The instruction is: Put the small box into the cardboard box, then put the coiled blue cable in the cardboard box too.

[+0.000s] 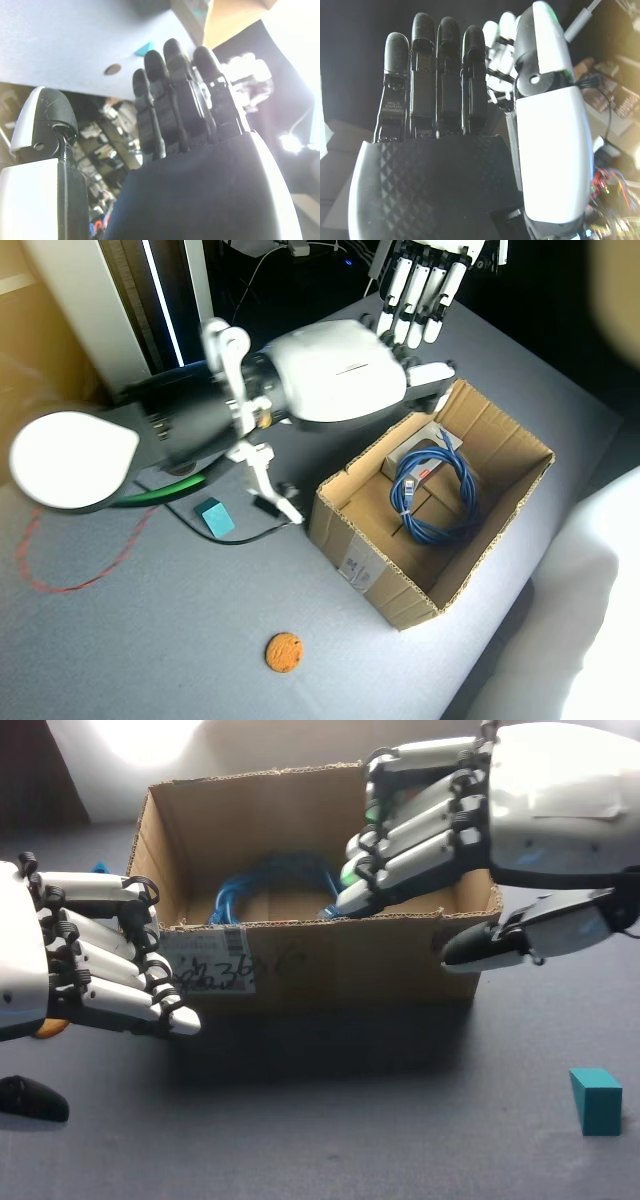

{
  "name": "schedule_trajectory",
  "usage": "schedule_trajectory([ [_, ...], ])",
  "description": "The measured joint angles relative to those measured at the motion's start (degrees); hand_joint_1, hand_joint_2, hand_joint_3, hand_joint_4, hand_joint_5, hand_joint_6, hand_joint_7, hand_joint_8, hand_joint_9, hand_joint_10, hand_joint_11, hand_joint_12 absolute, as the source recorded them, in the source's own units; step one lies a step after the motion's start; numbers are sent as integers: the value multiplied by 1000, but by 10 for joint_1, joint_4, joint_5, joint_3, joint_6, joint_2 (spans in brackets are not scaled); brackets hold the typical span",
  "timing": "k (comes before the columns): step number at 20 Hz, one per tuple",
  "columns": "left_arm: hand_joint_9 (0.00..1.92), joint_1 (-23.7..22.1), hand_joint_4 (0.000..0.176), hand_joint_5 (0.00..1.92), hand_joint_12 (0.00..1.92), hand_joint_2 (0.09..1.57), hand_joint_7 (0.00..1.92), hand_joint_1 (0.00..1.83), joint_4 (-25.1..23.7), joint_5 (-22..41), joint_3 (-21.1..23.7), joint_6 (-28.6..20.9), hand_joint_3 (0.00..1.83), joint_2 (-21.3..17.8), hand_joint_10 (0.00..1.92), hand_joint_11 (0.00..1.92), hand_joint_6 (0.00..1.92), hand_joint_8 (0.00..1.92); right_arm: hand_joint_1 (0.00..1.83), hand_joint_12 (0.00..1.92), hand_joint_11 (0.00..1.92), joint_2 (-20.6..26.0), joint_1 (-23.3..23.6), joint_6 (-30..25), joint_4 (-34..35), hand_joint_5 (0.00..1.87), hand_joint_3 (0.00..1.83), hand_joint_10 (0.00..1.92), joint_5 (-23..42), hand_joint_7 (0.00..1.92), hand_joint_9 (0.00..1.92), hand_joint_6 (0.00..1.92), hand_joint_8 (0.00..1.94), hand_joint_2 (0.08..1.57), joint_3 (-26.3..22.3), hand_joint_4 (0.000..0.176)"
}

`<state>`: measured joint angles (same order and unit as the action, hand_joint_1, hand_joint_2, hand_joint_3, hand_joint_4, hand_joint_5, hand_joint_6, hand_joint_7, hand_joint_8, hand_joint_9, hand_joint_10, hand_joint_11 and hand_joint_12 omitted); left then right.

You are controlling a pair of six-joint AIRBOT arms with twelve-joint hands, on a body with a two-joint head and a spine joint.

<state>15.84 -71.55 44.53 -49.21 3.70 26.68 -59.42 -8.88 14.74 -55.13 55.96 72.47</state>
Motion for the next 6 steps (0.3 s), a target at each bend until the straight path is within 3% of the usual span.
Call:
schedule_trajectory([
  [6, 562, 0, 0, 494, 1065, 1167, 605, 732, 2, 0, 0, 0, 2, 0, 0, 0, 1, 0, 1029, 1341, 128, 59, -11, -31, -62, 709, 0, 13, 34, 732, 701, 7, 7, 1040, -50, 0],
])
